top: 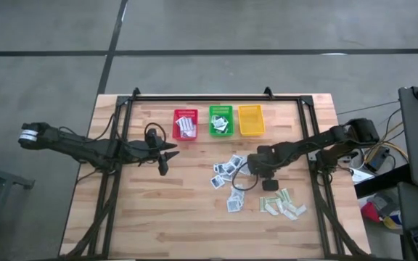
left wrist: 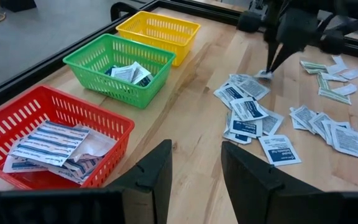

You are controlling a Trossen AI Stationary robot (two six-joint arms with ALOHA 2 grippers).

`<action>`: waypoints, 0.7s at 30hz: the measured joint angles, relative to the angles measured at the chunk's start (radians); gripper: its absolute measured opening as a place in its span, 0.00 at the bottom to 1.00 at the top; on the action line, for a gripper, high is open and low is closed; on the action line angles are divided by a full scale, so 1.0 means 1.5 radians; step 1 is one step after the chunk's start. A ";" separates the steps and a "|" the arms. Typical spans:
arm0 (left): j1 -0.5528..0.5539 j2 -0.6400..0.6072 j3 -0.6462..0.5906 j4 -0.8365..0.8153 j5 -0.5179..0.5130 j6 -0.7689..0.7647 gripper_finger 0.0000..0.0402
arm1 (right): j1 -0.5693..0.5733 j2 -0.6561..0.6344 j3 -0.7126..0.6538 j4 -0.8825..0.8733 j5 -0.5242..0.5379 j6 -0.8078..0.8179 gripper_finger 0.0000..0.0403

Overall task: Pick & Place First Aid Supplies
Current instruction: Put the alcohol pad into the green basket

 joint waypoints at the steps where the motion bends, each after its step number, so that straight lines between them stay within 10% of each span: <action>1: 0.000 0.000 0.000 0.000 0.000 0.000 0.33 | 0.000 -0.015 0.005 -0.007 -0.002 -0.001 0.03; 13: 0.000 0.000 0.000 0.003 0.000 0.000 0.33 | -0.043 -0.211 0.032 0.007 -0.146 0.000 0.02; 21: 0.000 0.000 0.000 0.009 0.000 0.000 0.33 | -0.171 -0.253 0.031 0.292 -0.493 0.009 0.02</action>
